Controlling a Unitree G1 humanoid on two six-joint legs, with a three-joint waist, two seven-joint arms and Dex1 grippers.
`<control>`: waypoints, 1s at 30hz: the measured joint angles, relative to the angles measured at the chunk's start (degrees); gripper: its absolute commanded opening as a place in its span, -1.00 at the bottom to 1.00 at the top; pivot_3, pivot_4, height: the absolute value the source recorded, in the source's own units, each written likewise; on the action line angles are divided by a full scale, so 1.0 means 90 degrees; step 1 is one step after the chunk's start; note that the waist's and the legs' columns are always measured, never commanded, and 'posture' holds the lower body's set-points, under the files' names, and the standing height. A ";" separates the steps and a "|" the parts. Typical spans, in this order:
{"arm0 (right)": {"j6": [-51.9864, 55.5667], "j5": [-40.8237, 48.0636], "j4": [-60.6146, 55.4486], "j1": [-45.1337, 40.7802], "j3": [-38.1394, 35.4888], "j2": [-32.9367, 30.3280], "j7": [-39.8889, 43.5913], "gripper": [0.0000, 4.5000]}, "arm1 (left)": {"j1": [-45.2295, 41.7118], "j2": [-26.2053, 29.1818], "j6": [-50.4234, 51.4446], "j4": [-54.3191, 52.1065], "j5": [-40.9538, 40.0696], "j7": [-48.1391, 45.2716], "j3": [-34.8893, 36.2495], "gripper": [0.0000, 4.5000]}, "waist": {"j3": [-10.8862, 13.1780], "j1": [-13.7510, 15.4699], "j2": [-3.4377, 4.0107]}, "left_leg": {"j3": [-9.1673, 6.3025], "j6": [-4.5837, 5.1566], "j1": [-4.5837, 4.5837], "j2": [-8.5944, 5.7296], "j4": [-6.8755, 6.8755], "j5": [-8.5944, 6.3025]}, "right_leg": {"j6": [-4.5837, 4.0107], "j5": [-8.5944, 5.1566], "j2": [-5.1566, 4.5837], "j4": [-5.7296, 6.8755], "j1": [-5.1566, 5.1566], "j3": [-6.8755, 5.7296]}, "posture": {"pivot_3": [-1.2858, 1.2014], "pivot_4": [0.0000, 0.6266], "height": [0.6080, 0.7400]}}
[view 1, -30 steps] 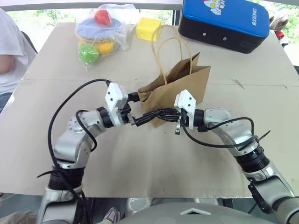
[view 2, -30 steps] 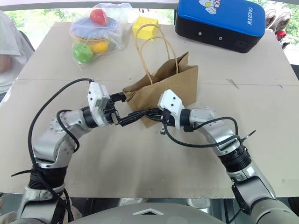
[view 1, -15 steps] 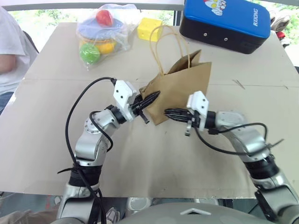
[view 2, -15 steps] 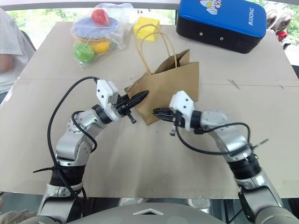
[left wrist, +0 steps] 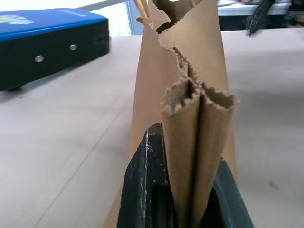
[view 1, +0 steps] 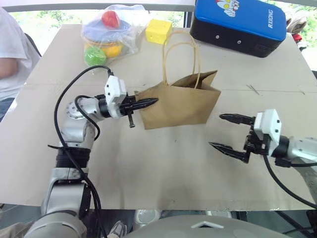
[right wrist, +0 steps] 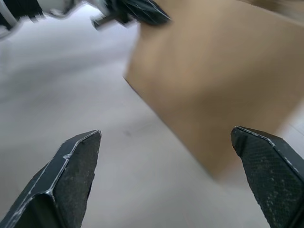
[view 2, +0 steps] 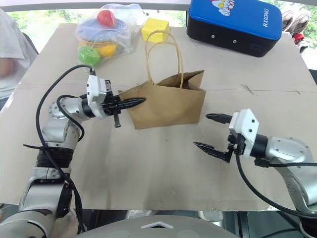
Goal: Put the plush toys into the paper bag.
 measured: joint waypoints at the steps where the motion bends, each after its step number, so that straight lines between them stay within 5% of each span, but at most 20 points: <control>1: -0.0050 -0.0010 0.0001 0.0064 -0.0137 -0.0013 0.0006 0.98 | -0.0120 0.0035 -0.0068 0.0203 0.0013 -0.0127 0.0004 -1.00 | 0.0000 -0.0002 0.0000 | -0.0002 0.0000 0.0000 -0.0001 0.0000 0.0000 | 0.0001 0.0000 0.0000 -0.0002 0.0003 -0.0001 | 0.03 -0.52 1.00; 3: -0.0221 -0.0039 0.0002 0.0228 -0.0328 -0.0064 0.0055 0.98 | -0.0302 0.0063 -0.0210 0.0537 0.0020 -0.0408 0.0008 -1.00 | 0.0000 -0.0033 0.0000 | 0.0001 0.0000 0.0002 0.0000 0.0000 0.0000 | 0.0001 0.0000 0.0000 -0.0001 0.0004 0.0002 | 0.03 -0.52 1.00; 6: -0.0344 -0.0059 0.0013 0.0299 -0.0408 -0.0102 0.0141 1.00 | -0.0314 0.0144 -0.0094 0.0667 -0.0040 -0.0585 0.0015 -0.54 | 0.0000 -0.0051 0.0000 | -0.0002 0.0000 0.0006 0.0004 0.0000 0.0000 | 0.0001 0.0000 0.0003 0.0004 0.0004 0.0001 | 0.03 -0.52 1.00; 13: -0.0602 -0.0100 0.0326 0.0196 -0.0474 -0.0173 0.0347 1.00 | 0.0339 0.0681 0.1668 -0.0602 -0.0426 0.0183 0.0426 0.98 | 0.0000 -0.0038 0.0000 | -0.0002 0.0000 0.0005 0.0011 0.0000 0.0000 | 0.0002 -0.0001 -0.0002 0.0001 0.0005 0.0002 | 0.03 -0.52 1.00; 20: -0.0972 0.0150 0.0651 0.0504 -0.1104 -0.0368 0.0983 1.00 | 0.2760 0.1205 0.3922 -0.3501 -0.1480 0.1638 0.1731 0.98 | 0.0003 -0.0019 0.0007 | 0.0001 -0.0001 0.0017 0.0041 -0.0004 -0.0001 | -0.0002 -0.0003 -0.0001 0.0000 0.0011 0.0001 | 0.03 -0.52 1.00; 30: -0.1584 -0.0057 0.1388 0.2091 -0.2365 -0.0169 0.1521 1.00 | 0.6707 0.0415 0.4006 -0.5124 -0.1653 0.2456 0.3911 0.98 | -0.0006 -0.0002 0.0001 | 0.0014 -0.0001 0.0025 0.0042 -0.0007 -0.0003 | -0.0024 -0.0018 -0.0018 -0.0018 0.0016 0.0007 | 0.03 -0.52 1.00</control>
